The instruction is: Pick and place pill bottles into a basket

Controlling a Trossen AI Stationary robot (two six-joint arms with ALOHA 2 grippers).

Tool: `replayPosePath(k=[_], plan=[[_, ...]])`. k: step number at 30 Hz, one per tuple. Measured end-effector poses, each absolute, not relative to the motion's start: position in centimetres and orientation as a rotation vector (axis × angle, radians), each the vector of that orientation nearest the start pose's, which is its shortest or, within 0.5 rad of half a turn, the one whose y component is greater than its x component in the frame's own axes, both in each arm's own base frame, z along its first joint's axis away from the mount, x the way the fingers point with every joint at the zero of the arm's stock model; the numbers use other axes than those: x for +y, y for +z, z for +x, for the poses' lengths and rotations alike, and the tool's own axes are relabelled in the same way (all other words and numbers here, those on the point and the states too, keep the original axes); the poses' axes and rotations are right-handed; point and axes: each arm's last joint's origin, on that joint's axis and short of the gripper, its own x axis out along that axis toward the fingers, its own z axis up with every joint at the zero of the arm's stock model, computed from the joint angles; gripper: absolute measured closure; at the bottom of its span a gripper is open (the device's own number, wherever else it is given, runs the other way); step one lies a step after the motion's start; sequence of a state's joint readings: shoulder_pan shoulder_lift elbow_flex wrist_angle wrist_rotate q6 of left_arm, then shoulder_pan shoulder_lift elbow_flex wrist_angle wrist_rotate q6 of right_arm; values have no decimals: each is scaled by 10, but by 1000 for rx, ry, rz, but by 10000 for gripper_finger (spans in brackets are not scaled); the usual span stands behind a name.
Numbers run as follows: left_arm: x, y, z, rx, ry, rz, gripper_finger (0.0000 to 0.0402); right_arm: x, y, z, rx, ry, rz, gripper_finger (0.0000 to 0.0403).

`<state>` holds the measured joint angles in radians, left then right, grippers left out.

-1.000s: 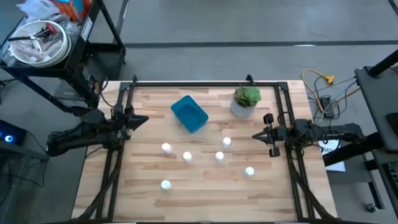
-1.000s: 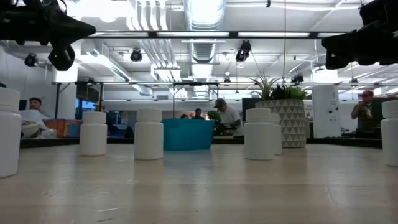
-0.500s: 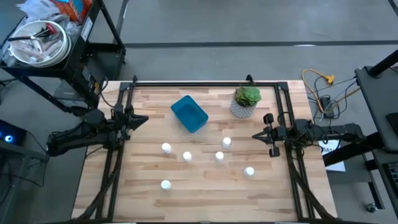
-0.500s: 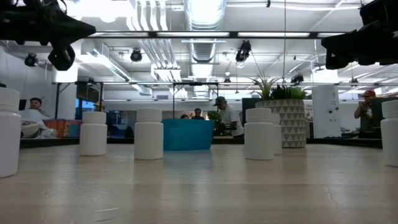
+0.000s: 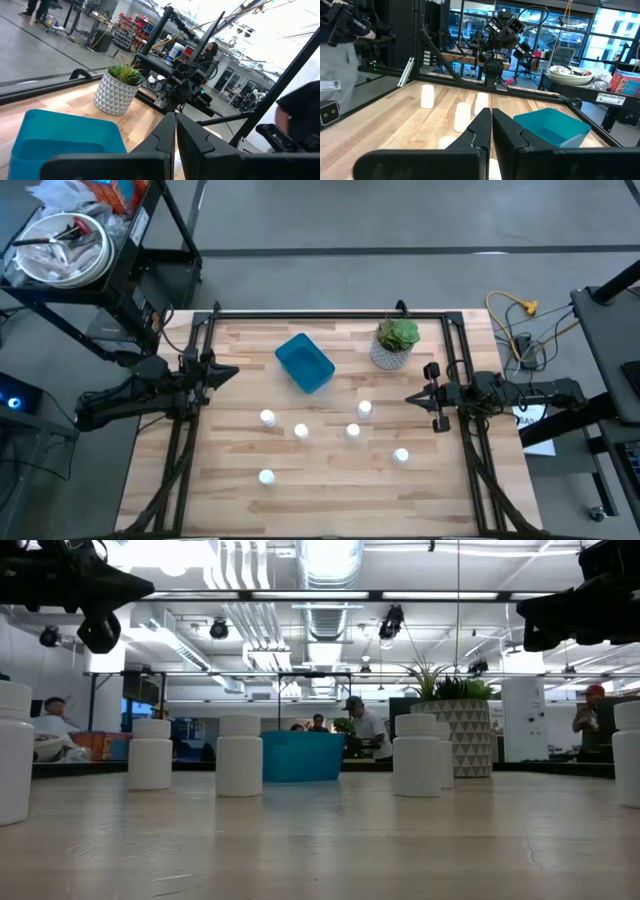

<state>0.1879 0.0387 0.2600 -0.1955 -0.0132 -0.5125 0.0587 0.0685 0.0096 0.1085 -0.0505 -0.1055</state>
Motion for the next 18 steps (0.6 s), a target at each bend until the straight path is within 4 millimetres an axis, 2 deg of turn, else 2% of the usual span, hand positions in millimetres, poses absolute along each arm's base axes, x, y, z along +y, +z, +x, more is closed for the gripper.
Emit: replayPosePath(k=[18], plan=[[15,229,77,-77,190,-508,402,7,172,101,-56,107,-96,394]])
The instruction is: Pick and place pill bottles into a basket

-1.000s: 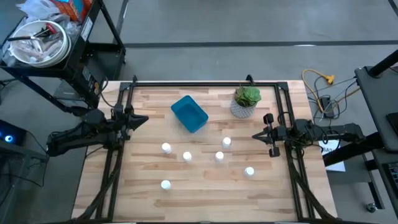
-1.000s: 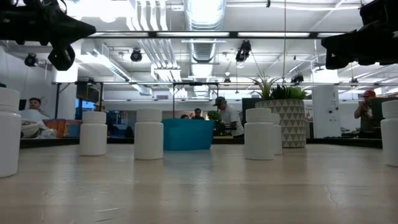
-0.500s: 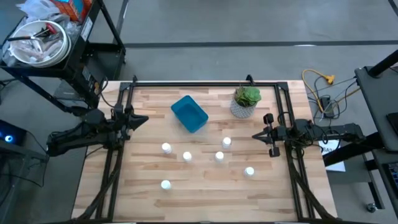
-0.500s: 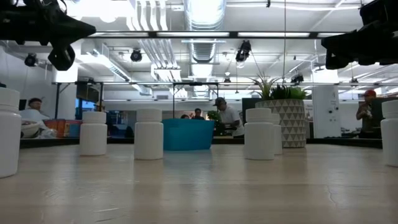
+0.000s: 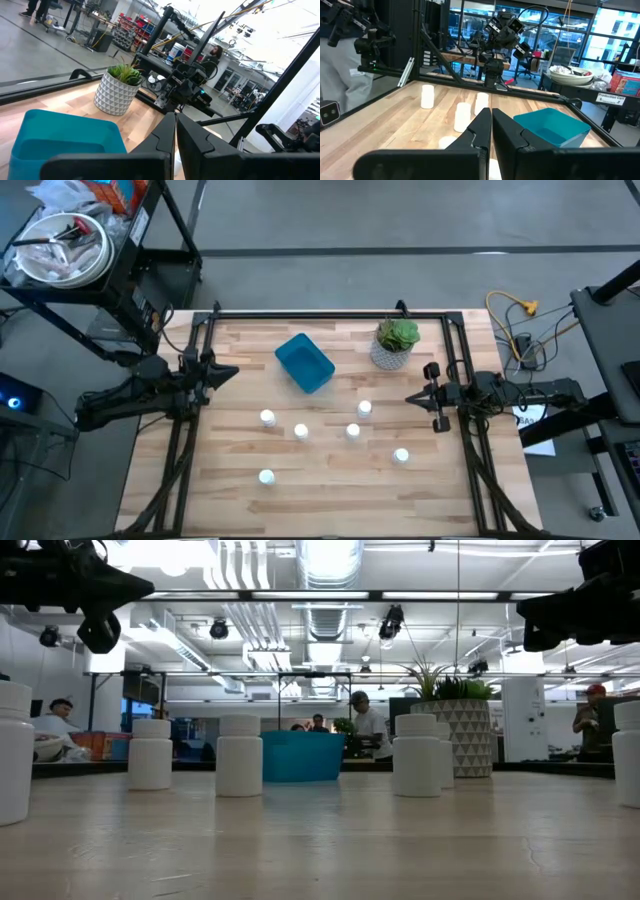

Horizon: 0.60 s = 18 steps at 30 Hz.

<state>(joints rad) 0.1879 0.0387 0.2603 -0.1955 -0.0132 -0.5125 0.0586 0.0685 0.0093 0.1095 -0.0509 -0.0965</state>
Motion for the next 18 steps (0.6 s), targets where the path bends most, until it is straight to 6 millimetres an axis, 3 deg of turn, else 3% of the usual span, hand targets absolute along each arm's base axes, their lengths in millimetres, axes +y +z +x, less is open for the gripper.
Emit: replayPosePath(k=[3,11,15,18], plan=[[15,229,77,-77,189,-508,402,7,174,101,-74,112,52,394],[15,229,77,-76,190,-509,402,6,195,97,-250,190,762,394],[15,229,77,-77,190,-508,402,4,200,95,-320,171,946,394],[15,229,77,-77,189,-508,402,4,206,93,-380,193,977,394]])
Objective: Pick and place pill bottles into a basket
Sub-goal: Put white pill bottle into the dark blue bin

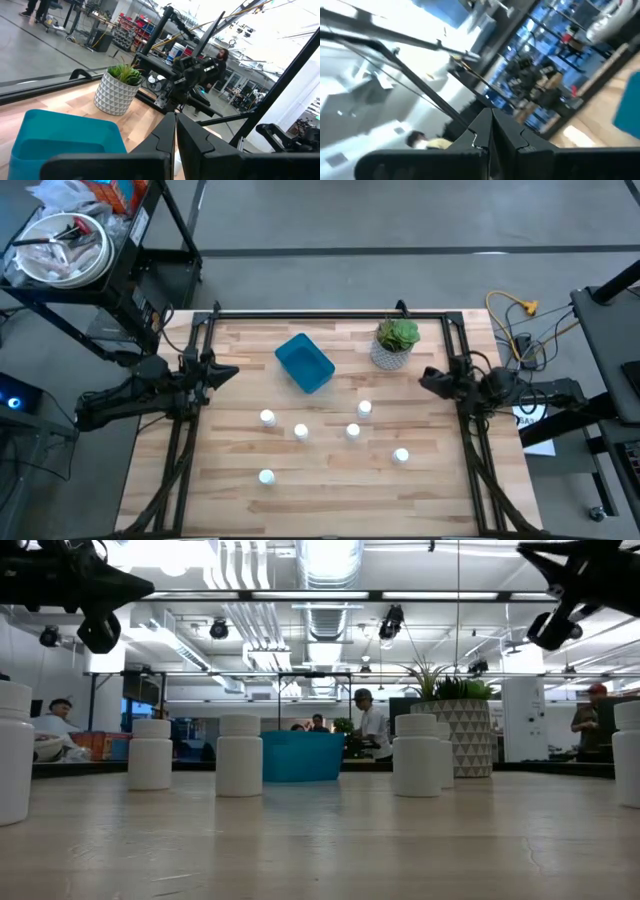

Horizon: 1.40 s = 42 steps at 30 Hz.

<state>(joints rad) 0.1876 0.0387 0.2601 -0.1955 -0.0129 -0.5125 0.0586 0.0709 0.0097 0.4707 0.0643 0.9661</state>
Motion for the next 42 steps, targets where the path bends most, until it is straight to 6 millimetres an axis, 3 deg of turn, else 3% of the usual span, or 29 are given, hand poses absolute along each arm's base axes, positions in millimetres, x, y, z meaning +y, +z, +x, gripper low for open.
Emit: replayPosePath(k=[4,6,14,21,28,32,36,42], plan=[[15,229,77,-77,189,-508,402,3,217,90,-491,239,1005,394],[15,229,77,-77,190,-508,402,3,227,92,-460,221,1005,394],[15,229,77,-76,190,-509,402,4,274,128,25,-93,935,394],[15,229,77,-76,190,-508,402,8,303,185,312,-207,893,370],[15,229,77,-77,190,-508,402,15,297,244,743,-337,897,260],[15,229,77,-77,190,-512,402,18,293,276,902,-370,893,210],[15,229,77,-78,189,-513,402,20,292,302,986,-441,910,188],[15,229,77,-82,189,-513,402,20,287,315,1181,-608,840,195]])
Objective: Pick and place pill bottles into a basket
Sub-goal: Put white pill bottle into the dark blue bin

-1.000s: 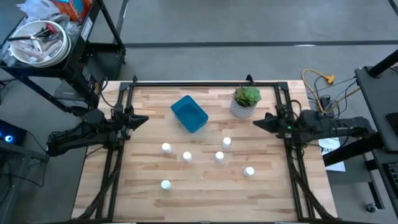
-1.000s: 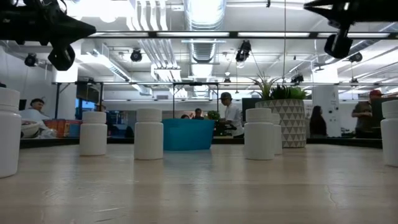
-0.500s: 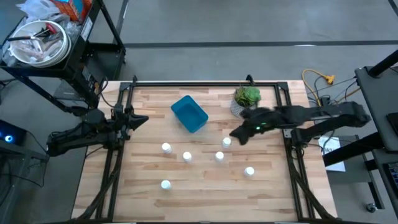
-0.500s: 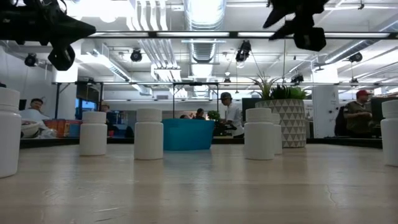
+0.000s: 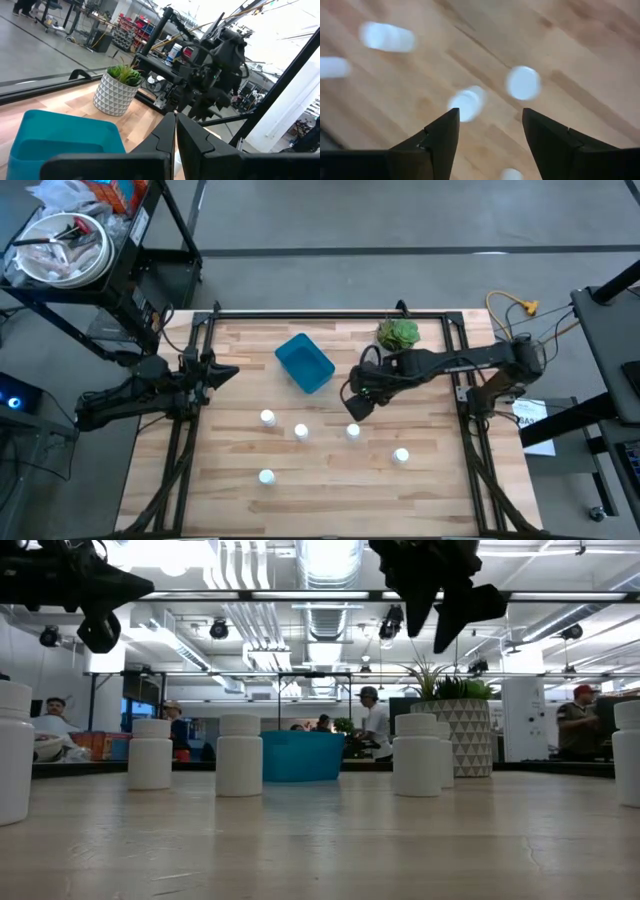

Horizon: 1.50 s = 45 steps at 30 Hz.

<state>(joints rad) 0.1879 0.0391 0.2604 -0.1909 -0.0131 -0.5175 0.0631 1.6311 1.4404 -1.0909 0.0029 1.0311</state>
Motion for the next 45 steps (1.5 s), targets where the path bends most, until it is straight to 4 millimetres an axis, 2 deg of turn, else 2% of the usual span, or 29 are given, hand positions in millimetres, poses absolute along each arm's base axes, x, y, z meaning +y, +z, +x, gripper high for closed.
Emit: replayPosePath(k=[6,19,27,35,41,45], plan=[[15,229,77,-81,188,-513,402,21,278,324,1232,-611,798,201],[15,229,77,-81,188,-513,402,16,265,327,1260,-662,771,202],[15,229,77,-81,188,-513,402,12,268,330,1228,-688,823,202],[15,229,77,-81,188,-513,402,12,271,335,1188,-621,787,202],[15,229,77,-81,187,-513,402,10,256,332,1292,-717,754,200],[15,229,77,-79,188,-514,402,9,244,334,1354,-759,737,175]])
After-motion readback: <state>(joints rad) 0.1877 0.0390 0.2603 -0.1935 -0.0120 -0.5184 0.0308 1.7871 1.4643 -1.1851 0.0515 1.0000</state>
